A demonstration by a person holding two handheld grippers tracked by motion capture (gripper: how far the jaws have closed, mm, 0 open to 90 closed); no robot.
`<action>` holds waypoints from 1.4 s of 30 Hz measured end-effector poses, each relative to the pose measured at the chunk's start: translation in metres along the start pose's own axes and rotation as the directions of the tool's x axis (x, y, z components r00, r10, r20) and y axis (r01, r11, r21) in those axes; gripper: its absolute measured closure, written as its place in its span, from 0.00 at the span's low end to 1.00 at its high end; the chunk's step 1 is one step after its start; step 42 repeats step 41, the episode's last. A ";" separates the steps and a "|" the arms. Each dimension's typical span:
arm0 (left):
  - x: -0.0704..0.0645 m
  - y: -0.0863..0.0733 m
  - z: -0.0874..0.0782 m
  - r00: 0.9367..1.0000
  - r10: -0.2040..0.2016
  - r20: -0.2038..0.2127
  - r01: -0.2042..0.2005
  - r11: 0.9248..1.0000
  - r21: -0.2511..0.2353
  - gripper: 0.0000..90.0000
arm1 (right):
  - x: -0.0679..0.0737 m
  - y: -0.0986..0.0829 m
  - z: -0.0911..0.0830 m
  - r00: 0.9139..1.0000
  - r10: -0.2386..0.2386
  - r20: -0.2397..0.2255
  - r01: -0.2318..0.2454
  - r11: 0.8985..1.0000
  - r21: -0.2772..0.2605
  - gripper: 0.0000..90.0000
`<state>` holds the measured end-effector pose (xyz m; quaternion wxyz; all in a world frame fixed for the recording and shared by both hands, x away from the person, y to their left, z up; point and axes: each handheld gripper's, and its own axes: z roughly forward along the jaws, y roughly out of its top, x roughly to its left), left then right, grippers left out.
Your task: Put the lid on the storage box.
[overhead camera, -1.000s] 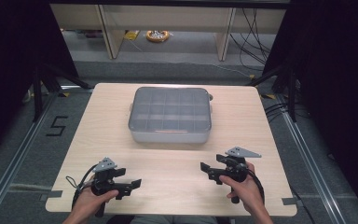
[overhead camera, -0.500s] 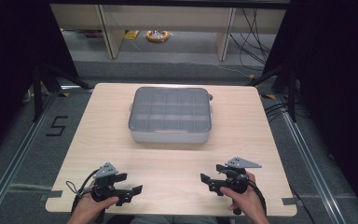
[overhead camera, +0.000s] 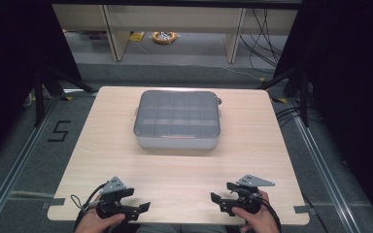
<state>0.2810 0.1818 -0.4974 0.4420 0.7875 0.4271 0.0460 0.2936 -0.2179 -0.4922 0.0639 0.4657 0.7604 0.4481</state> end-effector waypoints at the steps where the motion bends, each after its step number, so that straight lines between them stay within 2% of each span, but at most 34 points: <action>1: 0.000 -0.001 -0.001 1.000 -0.002 -0.001 0.002 1.000 0.006 0.17 | 0.001 -0.002 -0.001 1.000 -0.001 0.008 0.001 1.000 0.005 0.23; 3: -0.001 -0.002 -0.002 1.000 -0.004 -0.004 0.004 1.000 -0.001 0.17 | 0.001 -0.005 -0.003 1.000 -0.011 0.004 0.011 1.000 0.003 0.23; 4: -0.002 -0.003 -0.002 1.000 -0.010 -0.003 0.010 1.000 0.001 0.17 | 0.004 -0.007 -0.003 1.000 0.015 0.007 -0.015 1.000 -0.001 0.23; 5: -0.002 -0.003 -0.004 1.000 0.000 -0.004 0.000 1.000 0.005 0.17 | 0.004 -0.008 -0.004 1.000 0.008 0.004 -0.008 1.000 0.011 0.23; 6: -0.002 -0.004 -0.004 1.000 -0.002 -0.007 0.002 1.000 0.002 0.17 | 0.003 -0.010 -0.005 1.000 -0.011 0.001 0.011 1.000 -0.001 0.22; 7: -0.003 -0.005 -0.004 1.000 -0.012 -0.004 0.012 1.000 -0.008 0.17 | 0.004 -0.011 -0.005 1.000 0.006 -0.012 -0.006 1.000 0.008 0.22; 8: -0.003 -0.005 -0.005 1.000 -0.012 -0.002 0.012 1.000 0.001 0.17 | 0.006 -0.013 -0.006 1.000 0.016 0.000 -0.016 1.000 0.003 0.22; 9: -0.004 -0.006 -0.005 1.000 -0.012 -0.004 0.012 1.000 -0.005 0.17 | 0.009 -0.014 -0.008 0.999 0.047 -0.008 -0.047 0.999 0.019 0.22; 10: -0.004 -0.007 -0.006 1.000 -0.008 -0.001 0.008 1.000 0.001 0.17 | 0.005 -0.015 -0.008 1.000 -0.015 0.009 0.015 1.000 0.010 0.22; 11: -0.004 -0.008 -0.007 1.000 -0.004 0.000 0.004 1.000 0.007 0.17 | 0.006 -0.017 -0.008 1.000 -0.014 0.000 0.014 1.000 0.003 0.22; 12: -0.006 -0.009 -0.006 1.000 -0.011 0.004 0.011 1.000 0.001 0.17 | 0.010 -0.018 -0.010 1.000 0.026 0.008 -0.026 0.999 0.032 0.22; 13: -0.006 -0.009 -0.007 1.000 -0.008 0.003 0.008 1.000 0.009 0.17 | 0.010 -0.020 -0.009 1.000 0.011 0.007 -0.011 1.000 0.005 0.22; 14: -0.007 -0.010 -0.007 1.000 -0.003 0.003 0.003 1.000 0.012 0.17 | 0.008 -0.020 -0.010 1.000 -0.029 0.000 0.029 0.999 0.017 0.22; 15: -0.007 -0.011 -0.008 1.000 -0.003 0.004 0.003 1.000 0.018 0.17 | 0.009 -0.022 -0.011 1.000 -0.016 0.005 0.016 1.000 0.026 0.22; 16: -0.009 -0.012 -0.007 1.000 -0.013 0.000 0.013 1.000 0.004 0.17 | 0.009 -0.024 -0.010 1.000 -0.027 0.003 0.027 1.000 0.008 0.22; 17: -0.010 -0.013 -0.008 1.000 -0.014 0.009 0.014 1.000 0.011 0.17 | 0.010 -0.025 -0.011 1.000 -0.016 -0.010 0.016 0.999 0.029 0.22; 18: -0.009 -0.013 -0.009 1.000 0.003 0.003 -0.003 1.000 0.026 0.17 | 0.011 -0.027 -0.011 1.000 -0.013 -0.023 0.014 0.999 0.030 0.22; 19: -0.012 -0.014 -0.008 1.000 -0.009 0.014 0.008 1.000 0.015 0.17 | 0.011 -0.028 -0.011 1.000 -0.018 -0.018 0.019 0.999 0.039 0.22; 22: -0.013 -0.016 -0.009 1.000 0.002 0.020 -0.003 1.000 0.028 0.17 | 0.013 -0.031 -0.012 1.000 -0.018 -0.020 0.019 0.999 0.043 0.22; 23: -0.014 -0.017 -0.009 1.000 -0.003 0.021 0.003 1.000 0.024 0.17 | 0.013 -0.032 -0.014 1.000 -0.019 -0.005 0.020 0.998 0.056 0.22; 24: -0.015 -0.017 -0.009 1.000 -0.007 0.023 0.006 1.000 0.024 0.17 | 0.014 -0.034 -0.013 1.000 -0.011 -0.014 0.011 0.999 0.038 0.22; 25: -0.015 -0.017 -0.010 1.000 -0.005 0.020 0.004 1.000 0.023 0.17 | 0.012 -0.033 -0.014 0.999 -0.033 -0.012 0.034 0.999 0.042 0.22; 28: -0.013 -0.017 -0.010 1.000 -0.001 0.019 0.000 0.999 0.035 0.17 | 0.012 -0.034 -0.015 1.000 -0.029 -0.005 0.029 0.998 0.047 0.22; 30: -0.013 -0.017 -0.010 1.000 -0.013 0.014 0.012 1.000 0.027 0.17 | 0.012 -0.034 -0.016 1.000 -0.024 -0.006 0.024 0.999 0.048 0.22; 32: -0.012 -0.017 -0.010 1.000 -0.008 0.015 0.008 0.999 0.031 0.17 | 0.011 -0.034 -0.015 0.999 -0.037 -0.001 0.037 0.998 0.043 0.22; 36: -0.013 -0.017 -0.009 1.000 -0.014 0.012 0.013 1.000 0.024 0.17 | 0.012 -0.035 -0.014 1.000 -0.018 -0.022 0.019 0.999 0.049 0.22; 37: -0.013 -0.017 -0.009 1.000 -0.013 0.019 0.012 0.999 0.030 0.17 | 0.015 -0.035 -0.014 1.000 0.023 -0.021 -0.022 0.998 0.056 0.22; 38: -0.013 -0.017 -0.009 1.000 -0.014 0.016 0.014 0.999 0.031 0.17 | 0.011 -0.035 -0.013 0.999 -0.019 -0.025 0.021 0.999 0.047 0.22; 40: -0.013 -0.017 -0.009 1.000 -0.014 0.021 0.014 1.000 0.028 0.17 | 0.012 -0.035 -0.013 1.000 -0.003 -0.021 0.004 0.999 0.052 0.22; 41: -0.013 -0.017 -0.009 1.000 -0.015 0.022 0.015 1.000 0.028 0.17 | 0.015 -0.035 -0.016 0.999 0.036 -0.005 -0.035 0.997 0.073 0.22; 42: -0.013 -0.017 -0.009 1.000 -0.015 0.022 0.015 1.000 0.028 0.17 | 0.015 -0.035 -0.016 0.999 0.036 -0.005 -0.035 0.997 0.073 0.22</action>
